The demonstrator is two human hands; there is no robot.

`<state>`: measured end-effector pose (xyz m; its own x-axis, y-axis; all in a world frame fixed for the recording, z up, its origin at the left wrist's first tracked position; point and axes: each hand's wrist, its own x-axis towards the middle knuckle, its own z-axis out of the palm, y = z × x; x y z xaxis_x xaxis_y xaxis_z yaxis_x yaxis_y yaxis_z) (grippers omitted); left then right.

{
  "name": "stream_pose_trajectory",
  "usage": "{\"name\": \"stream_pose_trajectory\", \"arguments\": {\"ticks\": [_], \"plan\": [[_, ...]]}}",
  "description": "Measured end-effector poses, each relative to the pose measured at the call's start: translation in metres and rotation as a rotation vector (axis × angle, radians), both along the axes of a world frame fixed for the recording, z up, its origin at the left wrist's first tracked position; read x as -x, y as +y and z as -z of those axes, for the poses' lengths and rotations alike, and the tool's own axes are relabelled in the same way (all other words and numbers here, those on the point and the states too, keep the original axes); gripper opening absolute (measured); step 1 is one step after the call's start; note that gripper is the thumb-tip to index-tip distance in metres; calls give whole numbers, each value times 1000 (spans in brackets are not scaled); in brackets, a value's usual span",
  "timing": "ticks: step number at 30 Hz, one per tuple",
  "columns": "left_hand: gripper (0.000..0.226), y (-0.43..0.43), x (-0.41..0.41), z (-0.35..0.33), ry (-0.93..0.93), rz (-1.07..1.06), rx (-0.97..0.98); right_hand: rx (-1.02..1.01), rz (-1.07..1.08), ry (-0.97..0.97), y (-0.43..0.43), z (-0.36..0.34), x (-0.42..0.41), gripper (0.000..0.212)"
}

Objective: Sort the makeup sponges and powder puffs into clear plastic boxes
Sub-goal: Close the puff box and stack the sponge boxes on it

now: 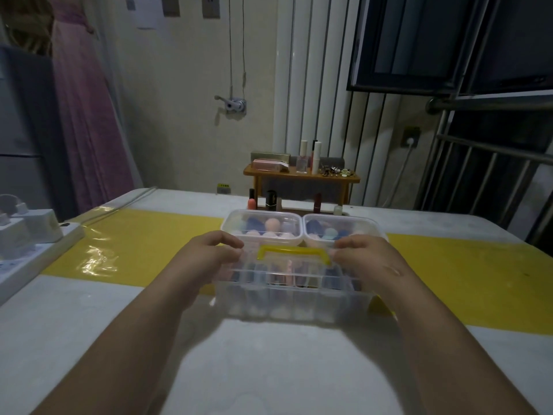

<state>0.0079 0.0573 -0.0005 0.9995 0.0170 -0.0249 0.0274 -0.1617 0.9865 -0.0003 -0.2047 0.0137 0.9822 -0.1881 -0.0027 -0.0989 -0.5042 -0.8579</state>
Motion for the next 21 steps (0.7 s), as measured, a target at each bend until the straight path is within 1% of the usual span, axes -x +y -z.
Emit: {"name": "stream_pose_trajectory", "arguments": {"ticks": [4,7,10,13,16,17,19,21], "plan": [[21,-2,1,0,-39,-14,-31,80,-118,23,1,-1,4,41],[21,-1,2,1,-63,-12,-53,51,-173,48,0,-2,7,41],[20,2,4,1,-30,67,-92,47,-217,64,-2,-3,8,40],[29,2,7,0,52,208,-127,23,-257,88,-4,-4,9,40],[48,1,10,-3,63,232,-134,26,-272,87,-4,-5,10,42],[51,1,10,-4,58,231,-136,36,-273,82,-4,-5,10,43],[53,0,11,-4,42,239,-159,78,-278,69,-3,-6,10,47],[49,0,11,-3,16,242,-200,122,-283,71,-2,-7,11,51]]}}
